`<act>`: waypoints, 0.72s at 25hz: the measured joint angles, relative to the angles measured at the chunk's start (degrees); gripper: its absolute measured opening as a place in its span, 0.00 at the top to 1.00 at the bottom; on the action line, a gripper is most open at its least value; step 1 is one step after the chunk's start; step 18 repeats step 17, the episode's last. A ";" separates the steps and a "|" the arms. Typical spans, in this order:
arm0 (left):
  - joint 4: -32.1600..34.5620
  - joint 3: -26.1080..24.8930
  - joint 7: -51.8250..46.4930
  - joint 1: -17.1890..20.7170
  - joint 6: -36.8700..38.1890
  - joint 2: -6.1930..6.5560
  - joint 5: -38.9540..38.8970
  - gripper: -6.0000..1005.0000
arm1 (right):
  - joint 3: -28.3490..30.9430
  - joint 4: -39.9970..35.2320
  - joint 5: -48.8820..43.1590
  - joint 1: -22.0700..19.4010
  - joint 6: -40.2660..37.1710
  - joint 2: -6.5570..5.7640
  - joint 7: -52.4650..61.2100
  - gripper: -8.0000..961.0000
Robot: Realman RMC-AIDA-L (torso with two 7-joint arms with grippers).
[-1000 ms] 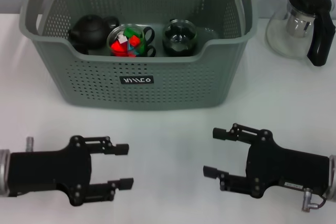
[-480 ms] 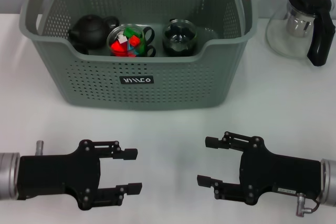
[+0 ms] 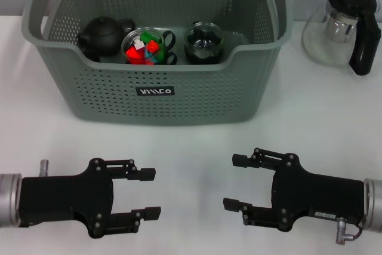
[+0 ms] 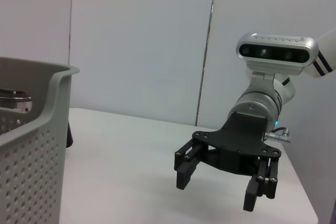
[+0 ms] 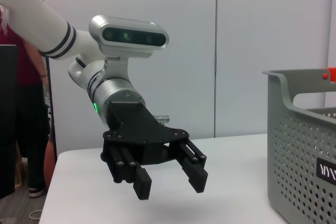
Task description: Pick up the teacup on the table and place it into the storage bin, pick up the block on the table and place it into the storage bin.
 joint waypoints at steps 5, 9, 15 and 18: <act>0.00 0.00 0.00 -0.04 0.00 0.00 0.00 0.37 | 0.00 0.01 -0.04 0.02 0.00 -0.01 -0.02 0.19; 0.00 0.00 0.00 -0.09 0.00 0.00 0.00 0.37 | 0.00 0.03 -0.07 0.10 0.00 -0.02 -0.02 0.19; 0.00 0.00 0.00 -0.17 0.03 0.00 0.00 0.37 | 0.00 0.06 -0.08 0.09 -0.01 -0.01 -0.02 0.19; 0.00 0.00 0.00 -0.18 0.11 0.00 0.00 0.37 | 0.00 0.06 -0.08 0.09 -0.01 -0.01 -0.02 0.19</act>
